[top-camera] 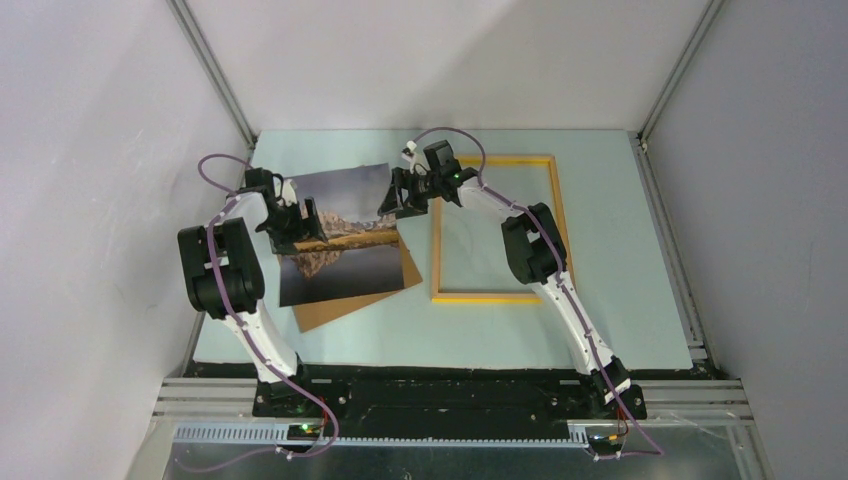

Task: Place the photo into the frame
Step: Turn over the photo at the center of the board.

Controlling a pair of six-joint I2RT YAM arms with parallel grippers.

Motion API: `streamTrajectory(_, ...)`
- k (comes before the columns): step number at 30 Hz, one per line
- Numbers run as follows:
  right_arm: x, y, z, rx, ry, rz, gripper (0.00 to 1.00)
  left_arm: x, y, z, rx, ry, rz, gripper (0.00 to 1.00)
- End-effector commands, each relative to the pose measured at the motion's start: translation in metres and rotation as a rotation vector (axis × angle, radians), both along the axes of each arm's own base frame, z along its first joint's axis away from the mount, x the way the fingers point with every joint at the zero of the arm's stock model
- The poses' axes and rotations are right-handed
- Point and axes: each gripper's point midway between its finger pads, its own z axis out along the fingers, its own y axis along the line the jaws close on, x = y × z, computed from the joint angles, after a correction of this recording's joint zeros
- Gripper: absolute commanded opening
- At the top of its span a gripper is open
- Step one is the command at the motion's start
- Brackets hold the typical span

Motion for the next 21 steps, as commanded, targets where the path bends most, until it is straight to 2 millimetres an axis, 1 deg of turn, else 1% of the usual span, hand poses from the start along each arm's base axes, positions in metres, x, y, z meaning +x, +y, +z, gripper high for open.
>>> streamTrajectory(1,0.002,0.005,0.041,0.073,-0.036,0.010,0.82,-0.013,-0.013,-0.015,-0.046,0.052,-0.019,0.90)
streamTrajectory(2,0.001,0.005,0.039,0.076,-0.026,0.010,0.82,-0.013,-0.013,-0.015,-0.046,0.051,-0.020,0.90)
streamTrajectory(7,0.001,0.005,0.048,0.130,0.010,0.005,0.82,-0.013,-0.013,-0.014,-0.045,0.050,-0.020,0.90)
streamTrajectory(12,-0.004,0.007,0.053,0.172,0.050,0.015,0.81,-0.013,-0.013,-0.015,-0.046,0.051,-0.020,0.90)
streamTrajectory(21,-0.005,0.008,0.063,0.196,0.039,0.024,0.81,-0.014,-0.014,-0.015,-0.049,0.054,-0.022,0.90)
